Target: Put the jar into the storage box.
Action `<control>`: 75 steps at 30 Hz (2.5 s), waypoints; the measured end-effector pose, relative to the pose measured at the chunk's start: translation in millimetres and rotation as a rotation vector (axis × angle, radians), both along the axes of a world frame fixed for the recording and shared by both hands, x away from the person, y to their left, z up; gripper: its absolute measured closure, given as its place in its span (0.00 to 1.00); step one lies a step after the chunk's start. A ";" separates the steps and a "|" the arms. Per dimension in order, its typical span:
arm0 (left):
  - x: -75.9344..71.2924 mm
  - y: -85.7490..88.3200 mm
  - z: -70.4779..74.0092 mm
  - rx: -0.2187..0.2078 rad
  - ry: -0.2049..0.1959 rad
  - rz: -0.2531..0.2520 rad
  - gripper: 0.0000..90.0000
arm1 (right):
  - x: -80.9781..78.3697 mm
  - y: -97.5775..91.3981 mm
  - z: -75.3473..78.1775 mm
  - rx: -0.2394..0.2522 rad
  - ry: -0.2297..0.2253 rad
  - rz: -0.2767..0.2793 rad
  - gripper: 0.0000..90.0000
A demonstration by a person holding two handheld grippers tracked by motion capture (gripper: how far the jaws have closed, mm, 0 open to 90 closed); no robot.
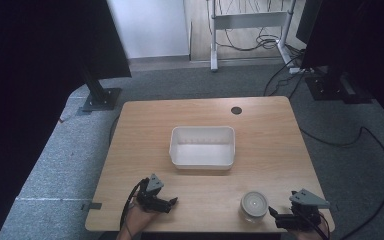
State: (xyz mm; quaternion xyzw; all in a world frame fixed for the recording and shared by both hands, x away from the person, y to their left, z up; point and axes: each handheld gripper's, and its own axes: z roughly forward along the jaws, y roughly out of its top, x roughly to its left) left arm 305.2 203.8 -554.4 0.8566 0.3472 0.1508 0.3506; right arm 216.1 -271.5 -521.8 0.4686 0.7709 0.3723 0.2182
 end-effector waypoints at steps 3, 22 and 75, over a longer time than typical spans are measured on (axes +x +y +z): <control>-0.1 0.0 0.0 0.000 0.000 0.002 0.02 | -5.0 -0.5 0.6 0.002 -0.001 0.001 0.01; -0.3 0.0 0.0 0.001 0.000 0.003 0.02 | -32.8 18.4 5.7 0.006 -0.002 0.092 0.00; -0.6 -0.2 0.0 -0.001 -0.001 0.009 0.03 | -0.5 76.5 -6.1 -0.033 -0.013 0.168 0.08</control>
